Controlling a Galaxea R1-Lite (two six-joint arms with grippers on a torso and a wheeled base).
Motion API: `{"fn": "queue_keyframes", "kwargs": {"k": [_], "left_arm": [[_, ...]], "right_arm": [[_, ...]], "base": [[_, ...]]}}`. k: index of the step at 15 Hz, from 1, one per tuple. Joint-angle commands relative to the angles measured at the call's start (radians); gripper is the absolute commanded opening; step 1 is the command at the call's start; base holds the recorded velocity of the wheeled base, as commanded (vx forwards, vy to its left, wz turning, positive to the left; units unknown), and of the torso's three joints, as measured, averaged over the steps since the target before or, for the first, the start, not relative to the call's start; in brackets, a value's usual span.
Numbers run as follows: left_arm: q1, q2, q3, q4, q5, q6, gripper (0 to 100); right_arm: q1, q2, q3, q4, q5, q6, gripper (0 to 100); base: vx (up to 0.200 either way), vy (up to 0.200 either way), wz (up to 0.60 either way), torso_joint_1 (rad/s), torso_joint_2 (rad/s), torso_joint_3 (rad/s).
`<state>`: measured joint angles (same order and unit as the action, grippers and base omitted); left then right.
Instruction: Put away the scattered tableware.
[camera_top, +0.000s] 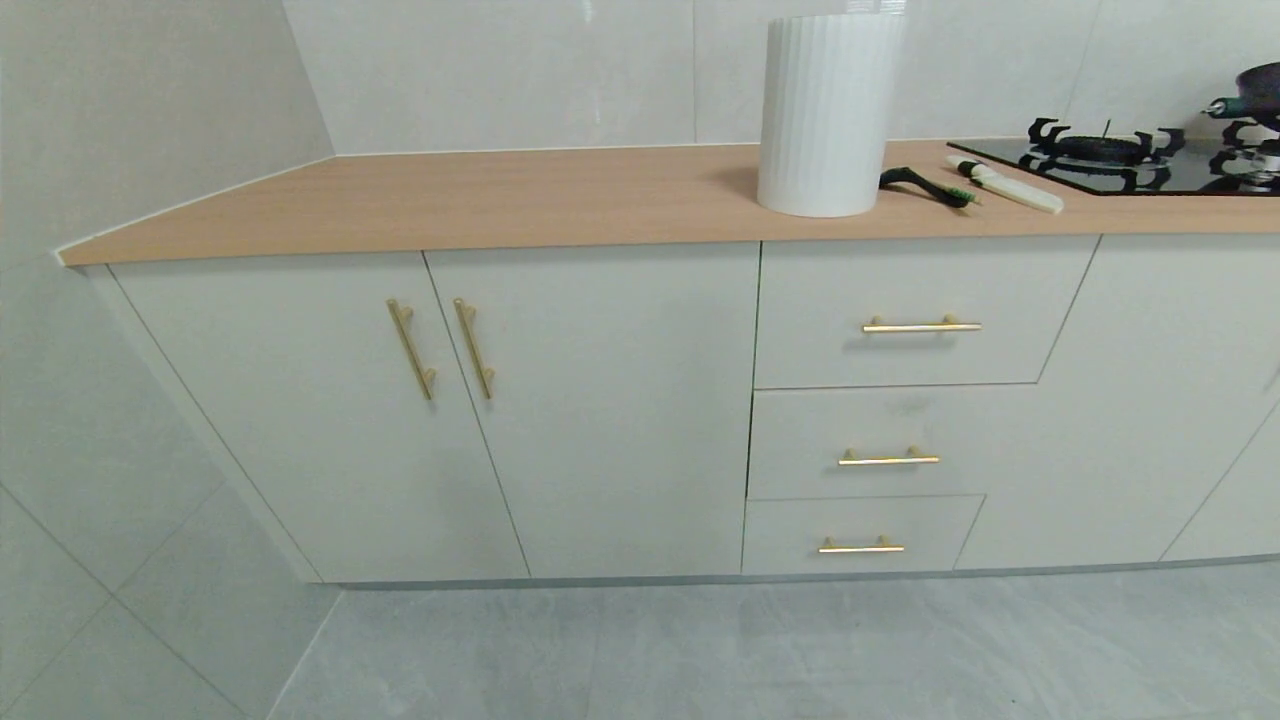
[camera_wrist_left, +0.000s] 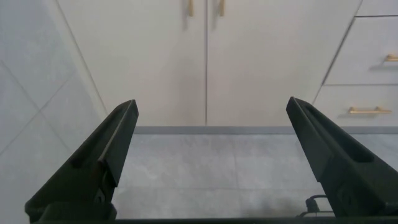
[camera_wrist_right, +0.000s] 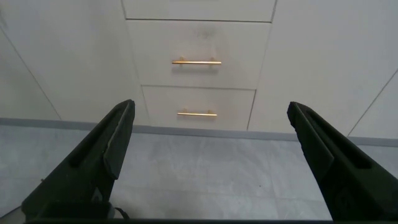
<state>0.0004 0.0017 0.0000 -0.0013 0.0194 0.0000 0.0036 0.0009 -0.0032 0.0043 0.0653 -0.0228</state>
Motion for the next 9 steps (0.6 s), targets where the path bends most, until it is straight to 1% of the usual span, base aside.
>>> {"fn": "queue_keyframes", "kwargs": {"k": [1, 5, 9], "left_arm": [[0.000, 0.001, 0.000, 0.000, 0.001, 0.000, 100], [0.000, 0.001, 0.000, 0.000, 0.001, 0.000, 100], [0.000, 0.001, 0.000, 0.000, 0.001, 0.000, 100]], "right_arm": [[-0.001, 0.002, 0.000, 0.000, 0.001, 0.000, 100], [-0.001, 0.002, 0.000, 0.000, 0.001, 0.000, 100], [-0.001, 0.002, 0.000, 0.000, 0.001, 0.000, 100]], "base": [[0.000, 0.000, 0.00, 0.000, 0.00, 0.000], [0.000, 0.000, 0.00, 0.000, 0.00, 0.000], [0.200, 0.000, 0.00, -0.002, 0.00, 0.004]]}}
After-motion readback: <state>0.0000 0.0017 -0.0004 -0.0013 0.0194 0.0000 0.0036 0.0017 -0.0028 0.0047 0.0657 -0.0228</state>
